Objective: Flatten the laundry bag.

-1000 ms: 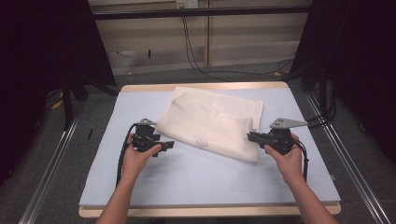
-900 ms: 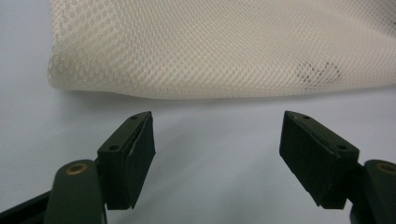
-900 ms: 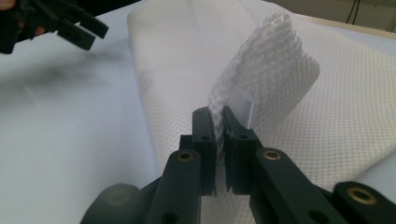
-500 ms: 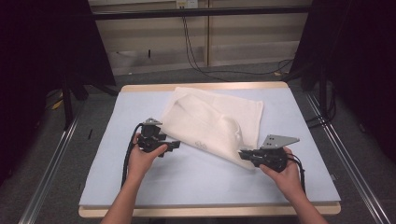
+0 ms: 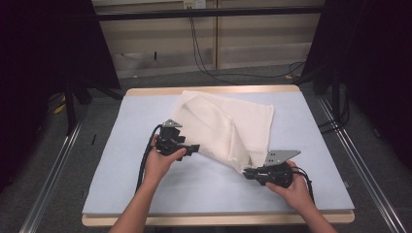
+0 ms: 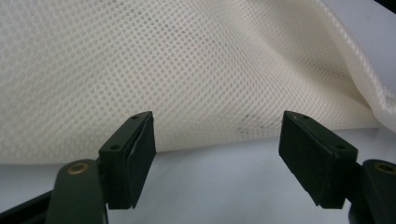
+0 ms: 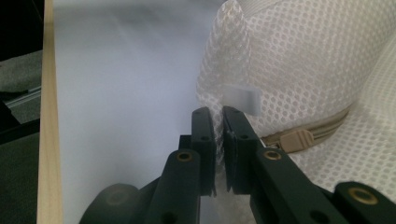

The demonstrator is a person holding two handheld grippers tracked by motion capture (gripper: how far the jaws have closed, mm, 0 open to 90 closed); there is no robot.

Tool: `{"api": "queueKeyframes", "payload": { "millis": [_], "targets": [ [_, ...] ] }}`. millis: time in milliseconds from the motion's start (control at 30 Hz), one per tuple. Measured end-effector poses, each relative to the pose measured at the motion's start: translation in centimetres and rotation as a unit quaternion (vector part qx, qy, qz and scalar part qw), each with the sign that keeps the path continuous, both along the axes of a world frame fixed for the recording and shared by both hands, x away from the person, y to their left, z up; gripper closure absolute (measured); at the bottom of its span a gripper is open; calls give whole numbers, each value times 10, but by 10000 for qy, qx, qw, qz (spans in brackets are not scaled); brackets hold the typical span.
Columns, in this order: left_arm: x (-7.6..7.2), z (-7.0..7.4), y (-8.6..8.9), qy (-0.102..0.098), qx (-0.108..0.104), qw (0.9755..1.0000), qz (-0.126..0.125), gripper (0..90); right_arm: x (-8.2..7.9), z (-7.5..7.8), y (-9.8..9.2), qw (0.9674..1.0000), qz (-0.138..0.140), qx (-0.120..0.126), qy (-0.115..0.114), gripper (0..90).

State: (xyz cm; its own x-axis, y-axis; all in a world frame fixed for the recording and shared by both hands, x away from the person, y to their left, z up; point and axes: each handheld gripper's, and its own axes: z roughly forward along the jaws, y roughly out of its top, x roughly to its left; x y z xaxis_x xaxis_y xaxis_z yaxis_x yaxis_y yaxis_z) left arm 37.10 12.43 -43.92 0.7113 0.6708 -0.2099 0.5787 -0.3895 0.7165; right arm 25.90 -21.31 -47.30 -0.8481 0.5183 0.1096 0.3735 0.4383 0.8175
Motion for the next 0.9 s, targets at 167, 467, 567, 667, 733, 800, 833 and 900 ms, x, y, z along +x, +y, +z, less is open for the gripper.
{"api": "queueKeyframes", "payload": {
  "millis": [167,467,567,667,733,800,833,900],
  "targets": [
    [9,-4,-16,-250,171,9994,-150,310,-3,-3,2,9998,118,-93,122,837],
    [24,-14,-42,-237,356,9991,-32,364,-4,-5,3,9996,170,-158,149,837],
    [27,-20,-48,-96,552,9982,-210,495,-4,-5,3,9996,180,-161,150,837],
    [29,-25,-50,-49,713,9970,-311,668,-4,-5,3,9996,179,-147,170,837],
    [29,-28,-52,95,748,9961,-458,814,-3,-5,3,9996,183,-150,170,837],
    [27,-28,-54,247,724,9960,-453,900,-3,-6,3,9996,175,-142,171,837],
    [27,-26,-54,262,751,9956,-490,900,-3,-6,3,9996,167,-152,193,837],
    [25,-22,-51,259,657,9963,-482,900,-4,-6,3,9995,151,-165,203,837]
  ]
}}
